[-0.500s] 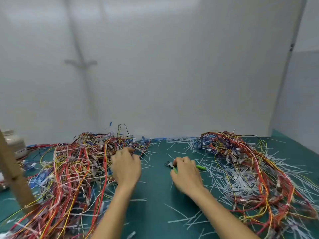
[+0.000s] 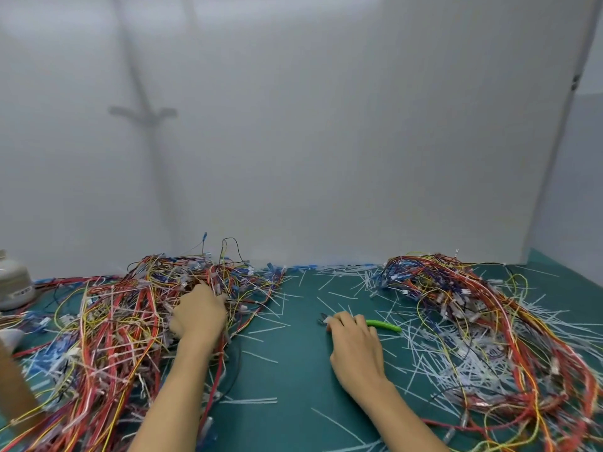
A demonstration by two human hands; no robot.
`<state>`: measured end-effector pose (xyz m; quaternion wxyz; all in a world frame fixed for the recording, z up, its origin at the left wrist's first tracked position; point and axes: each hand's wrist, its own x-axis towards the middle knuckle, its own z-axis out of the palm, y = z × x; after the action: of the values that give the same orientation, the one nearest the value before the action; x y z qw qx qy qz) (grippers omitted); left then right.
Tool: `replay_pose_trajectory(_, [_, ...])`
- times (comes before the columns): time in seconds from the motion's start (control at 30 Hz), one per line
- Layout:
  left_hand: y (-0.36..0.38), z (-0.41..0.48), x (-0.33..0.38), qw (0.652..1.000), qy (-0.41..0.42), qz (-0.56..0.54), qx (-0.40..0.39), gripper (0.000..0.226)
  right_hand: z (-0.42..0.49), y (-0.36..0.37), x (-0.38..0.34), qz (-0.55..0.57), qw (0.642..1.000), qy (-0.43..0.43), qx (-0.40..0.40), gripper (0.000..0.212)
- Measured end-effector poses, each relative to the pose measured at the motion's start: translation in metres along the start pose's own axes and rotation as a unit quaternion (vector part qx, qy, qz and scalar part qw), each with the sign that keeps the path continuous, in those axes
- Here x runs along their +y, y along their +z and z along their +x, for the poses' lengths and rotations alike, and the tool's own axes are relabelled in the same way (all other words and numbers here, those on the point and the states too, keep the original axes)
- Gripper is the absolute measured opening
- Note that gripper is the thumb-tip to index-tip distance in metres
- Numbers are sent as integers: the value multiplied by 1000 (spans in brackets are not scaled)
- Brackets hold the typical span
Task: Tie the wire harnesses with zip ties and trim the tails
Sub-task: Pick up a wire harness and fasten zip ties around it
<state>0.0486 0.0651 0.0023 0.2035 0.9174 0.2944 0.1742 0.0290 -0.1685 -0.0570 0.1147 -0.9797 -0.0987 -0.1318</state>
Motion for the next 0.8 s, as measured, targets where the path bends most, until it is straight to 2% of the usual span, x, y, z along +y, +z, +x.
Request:
replay_pose_trajectory(0.1, [-3,-7,12,996,1,-79,40,28,1,-3,11,-4,1000,24,11,44])
replay_pose_trajectory(0.17, [-8,-15,24,982,16,-181,53,24,1,-5,17,-2,999,48,15,42])
replay_pose_trajectory(0.3, [-14,-40,50,950,59,-281,122,17,3,-10,20,-7,997,68,30,34])
replay_pose_trajectory(0.37, [-10,-54,61,930,110,-320,144,15,8,-17,15,60,994,53,70,29])
replay_pose_trajectory(0.43, [1,-67,66,911,177,-349,133,12,15,-33,7,225,966,43,118,25])
replay_pose_trajectory(0.5, [16,-78,66,888,254,-369,101,10,24,-54,-6,413,900,49,129,20])
replay_pose_trajectory(0.53, [24,-83,66,878,296,-366,88,10,28,-64,-11,480,867,54,126,18])
replay_pose_trajectory(0.57, [31,-88,67,868,345,-349,78,10,33,-71,-15,515,847,59,115,19])
replay_pose_trajectory(0.6, [37,-93,68,858,394,-320,70,10,38,-76,-18,516,849,62,95,21])
replay_pose_trajectory(0.67, [49,-101,72,842,470,-256,59,11,46,-79,-19,461,883,86,34,24])
replay_pose_trajectory(0.73, [54,-102,76,840,486,-239,28,9,51,-77,-15,418,898,137,18,21])
replay_pose_trajectory(0.8, [52,-99,76,845,463,-263,-53,14,51,-73,-8,403,895,188,38,28])
